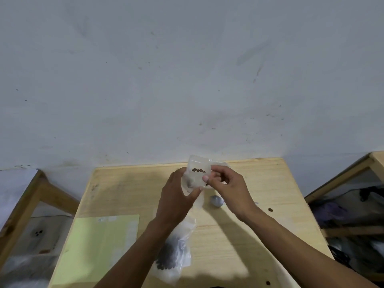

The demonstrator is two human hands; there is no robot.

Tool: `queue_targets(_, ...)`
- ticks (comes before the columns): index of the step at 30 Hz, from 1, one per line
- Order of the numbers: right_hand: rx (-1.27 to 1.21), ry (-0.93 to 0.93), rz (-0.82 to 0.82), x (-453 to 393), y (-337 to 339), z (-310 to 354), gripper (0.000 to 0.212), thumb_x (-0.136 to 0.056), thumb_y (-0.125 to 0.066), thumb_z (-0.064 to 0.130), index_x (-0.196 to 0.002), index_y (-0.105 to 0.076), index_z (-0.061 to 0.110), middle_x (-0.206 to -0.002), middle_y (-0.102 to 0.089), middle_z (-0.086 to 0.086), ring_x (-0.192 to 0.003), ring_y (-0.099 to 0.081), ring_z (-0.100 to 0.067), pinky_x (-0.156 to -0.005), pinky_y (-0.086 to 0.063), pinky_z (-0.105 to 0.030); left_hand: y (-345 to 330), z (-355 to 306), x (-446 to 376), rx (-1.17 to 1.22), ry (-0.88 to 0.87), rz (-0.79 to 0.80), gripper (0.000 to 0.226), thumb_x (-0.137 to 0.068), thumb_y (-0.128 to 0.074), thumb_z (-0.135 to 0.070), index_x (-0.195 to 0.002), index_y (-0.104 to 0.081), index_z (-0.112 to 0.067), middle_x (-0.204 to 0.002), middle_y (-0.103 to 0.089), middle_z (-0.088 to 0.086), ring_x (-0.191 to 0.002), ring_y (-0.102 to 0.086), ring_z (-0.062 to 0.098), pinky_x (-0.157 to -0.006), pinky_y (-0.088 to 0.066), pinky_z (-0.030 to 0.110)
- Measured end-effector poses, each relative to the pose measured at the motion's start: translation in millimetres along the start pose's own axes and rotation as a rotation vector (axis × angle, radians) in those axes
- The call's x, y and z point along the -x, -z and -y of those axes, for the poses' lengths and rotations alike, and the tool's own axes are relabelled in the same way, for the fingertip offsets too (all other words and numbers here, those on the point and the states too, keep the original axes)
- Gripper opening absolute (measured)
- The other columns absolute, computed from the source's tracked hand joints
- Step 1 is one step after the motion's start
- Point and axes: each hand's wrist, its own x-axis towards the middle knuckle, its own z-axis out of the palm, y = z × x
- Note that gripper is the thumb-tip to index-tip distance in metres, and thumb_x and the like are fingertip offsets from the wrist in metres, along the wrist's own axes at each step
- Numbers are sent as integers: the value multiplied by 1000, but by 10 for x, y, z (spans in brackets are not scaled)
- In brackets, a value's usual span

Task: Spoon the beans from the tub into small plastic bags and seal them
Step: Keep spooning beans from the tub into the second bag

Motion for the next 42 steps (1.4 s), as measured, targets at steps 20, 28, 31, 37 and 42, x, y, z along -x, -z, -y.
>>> queue_targets(20,-81,15,-276,-205,163,429,32,-96,-62,29,-85,-68,-1,-86,-73,-6,-70,-61,-10,-55,-48,-17,177,8,-244,80,73,82,10,-88,-68,-20,-80,-69,-24,-69,-70,-9,-67,-62,-1,-62,-42,9)
queue_targets(28,131,97,-66,-170,245,485,20,-96,-61,28,-86,-72,13,-82,-73,-6,-70,-62,-8,-64,-47,-17,373,-223,-379,272,42,85,7,-89,-69,-21,-93,-66,-17,-83,-71,-8,-72,-66,7,-64,-47,14)
queue_targets(31,154,102,34,-167,282,508,15,-94,-63,29,-88,-70,17,-86,-70,-7,-72,-58,-9,-64,-47,-24,418,-258,-408,255,11,83,6,-90,-67,-17,-84,-65,-15,-67,-64,-5,-57,-53,7,-56,-40,15)
queue_targets(37,640,318,190,-202,288,521,21,-84,-70,36,-103,-63,33,-103,-62,19,-97,-57,-2,-81,-51,-32,384,-306,-363,168,-136,83,6,-88,-70,-15,-84,-67,-19,-74,-69,-8,-67,-62,9,-64,-48,15)
queue_targets(42,767,405,149,-189,219,522,11,-83,-59,35,-91,-63,29,-89,-60,16,-89,-55,-7,-86,-47,-44,350,-355,-342,139,-205,74,6,-86,-72,-15,-86,-69,-20,-79,-68,-17,-71,-61,6,-67,-47,13)
